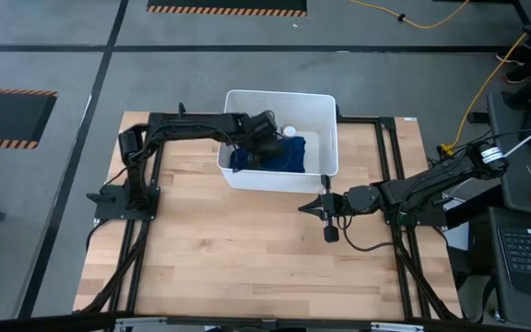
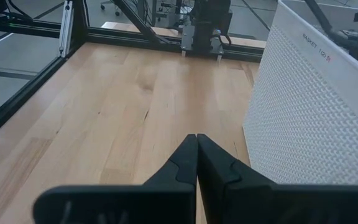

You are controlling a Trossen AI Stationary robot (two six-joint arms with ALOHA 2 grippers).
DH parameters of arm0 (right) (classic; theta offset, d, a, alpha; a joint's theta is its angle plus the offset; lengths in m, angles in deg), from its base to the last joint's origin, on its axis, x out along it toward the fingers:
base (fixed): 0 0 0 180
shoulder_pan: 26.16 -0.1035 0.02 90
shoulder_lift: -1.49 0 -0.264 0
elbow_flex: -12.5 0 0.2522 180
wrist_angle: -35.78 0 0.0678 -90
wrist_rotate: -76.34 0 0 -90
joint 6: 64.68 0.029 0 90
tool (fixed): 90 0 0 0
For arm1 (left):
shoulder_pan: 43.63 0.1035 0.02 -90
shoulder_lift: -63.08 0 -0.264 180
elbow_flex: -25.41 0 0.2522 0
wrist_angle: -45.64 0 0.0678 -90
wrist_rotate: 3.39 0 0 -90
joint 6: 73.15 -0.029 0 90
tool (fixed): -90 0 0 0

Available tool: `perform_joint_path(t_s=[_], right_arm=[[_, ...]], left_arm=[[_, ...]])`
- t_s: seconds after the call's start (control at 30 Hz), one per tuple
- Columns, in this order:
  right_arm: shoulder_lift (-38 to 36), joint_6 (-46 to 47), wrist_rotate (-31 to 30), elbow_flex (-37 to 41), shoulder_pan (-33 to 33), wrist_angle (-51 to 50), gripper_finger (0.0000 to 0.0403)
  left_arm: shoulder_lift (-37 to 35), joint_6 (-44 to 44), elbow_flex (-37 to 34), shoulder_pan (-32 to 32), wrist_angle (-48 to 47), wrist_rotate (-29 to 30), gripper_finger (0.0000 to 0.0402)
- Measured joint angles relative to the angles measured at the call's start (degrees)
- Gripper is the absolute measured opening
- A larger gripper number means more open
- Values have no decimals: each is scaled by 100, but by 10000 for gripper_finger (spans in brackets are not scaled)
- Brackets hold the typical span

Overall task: Pick & place medical supplies in basket/bin
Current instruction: Put the black bandage into the white bin

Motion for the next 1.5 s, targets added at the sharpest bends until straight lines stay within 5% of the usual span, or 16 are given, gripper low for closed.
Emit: perform_joint_path(t_s=[0.27, 0.97, 1.3, 1.5], right_arm=[[0, 0, 0, 0, 0, 0, 7], [0, 0, 0, 0, 2, 1, 7], [0, 0, -1, 0, 2, 1, 7], [0, 0, -2, 0, 2, 0, 7]], left_arm=[[-4, -156, 0, -204, -27, 1035, 276], [-7, -187, 0, -234, -42, 429, 280], [-7, -402, 0, -202, -52, 0, 218], [-7, -332, 0, -158, -48, -6, 213]])
